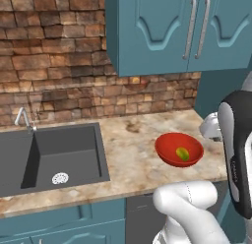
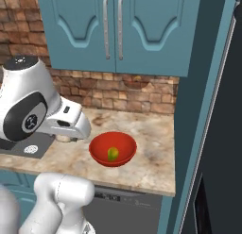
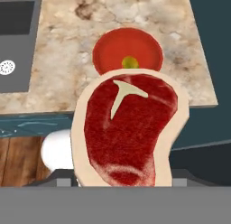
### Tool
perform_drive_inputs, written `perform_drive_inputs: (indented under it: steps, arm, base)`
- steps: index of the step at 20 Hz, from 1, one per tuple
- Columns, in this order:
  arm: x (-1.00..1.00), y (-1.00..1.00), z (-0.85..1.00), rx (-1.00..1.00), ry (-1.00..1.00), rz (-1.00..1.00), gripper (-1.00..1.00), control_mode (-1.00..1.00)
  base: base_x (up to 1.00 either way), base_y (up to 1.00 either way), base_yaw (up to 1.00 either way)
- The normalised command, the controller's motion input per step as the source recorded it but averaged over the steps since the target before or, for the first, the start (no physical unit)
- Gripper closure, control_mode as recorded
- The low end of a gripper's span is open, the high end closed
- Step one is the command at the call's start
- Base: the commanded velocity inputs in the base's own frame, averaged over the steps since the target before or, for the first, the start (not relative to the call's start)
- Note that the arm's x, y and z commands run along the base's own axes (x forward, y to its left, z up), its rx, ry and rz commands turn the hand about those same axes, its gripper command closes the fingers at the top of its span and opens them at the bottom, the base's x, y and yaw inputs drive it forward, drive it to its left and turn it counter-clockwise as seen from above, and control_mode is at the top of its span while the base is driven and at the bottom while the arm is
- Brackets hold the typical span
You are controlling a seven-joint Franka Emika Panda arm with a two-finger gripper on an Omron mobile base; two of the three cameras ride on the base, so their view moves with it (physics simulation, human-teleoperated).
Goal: Take the steak, mango, and lime from the freezer and place them in the bowl on the counter.
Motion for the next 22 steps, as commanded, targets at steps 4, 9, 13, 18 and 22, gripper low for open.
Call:
perform_drive_inputs:
  steps: [4,9,13,18,22]
  arm:
    - [0.32,0.00,-0.41,0.00,0.09,0.00,1.00,-1.00]
    - [0.53,0.00,-0.63,0.00,0.00,0.00,1.00,-1.00]
    - [0.60,0.00,-0.70,0.00,0.02,0.00,1.00,-1.00]
    - [0.59,0.00,-0.69,0.00,0.00,0.00,1.00,-1.00]
    - [0.54,-0.03,-0.51,0.00,0.02,0.00,1.00,-1.00]
  base:
    - [0.00,0.00,0.00]
    - [0.00,0.00,0.00]
    - [0.00,0.00,0.00]
    - [0.00,0.00,0.00]
    - [0.00,0.00,0.00]
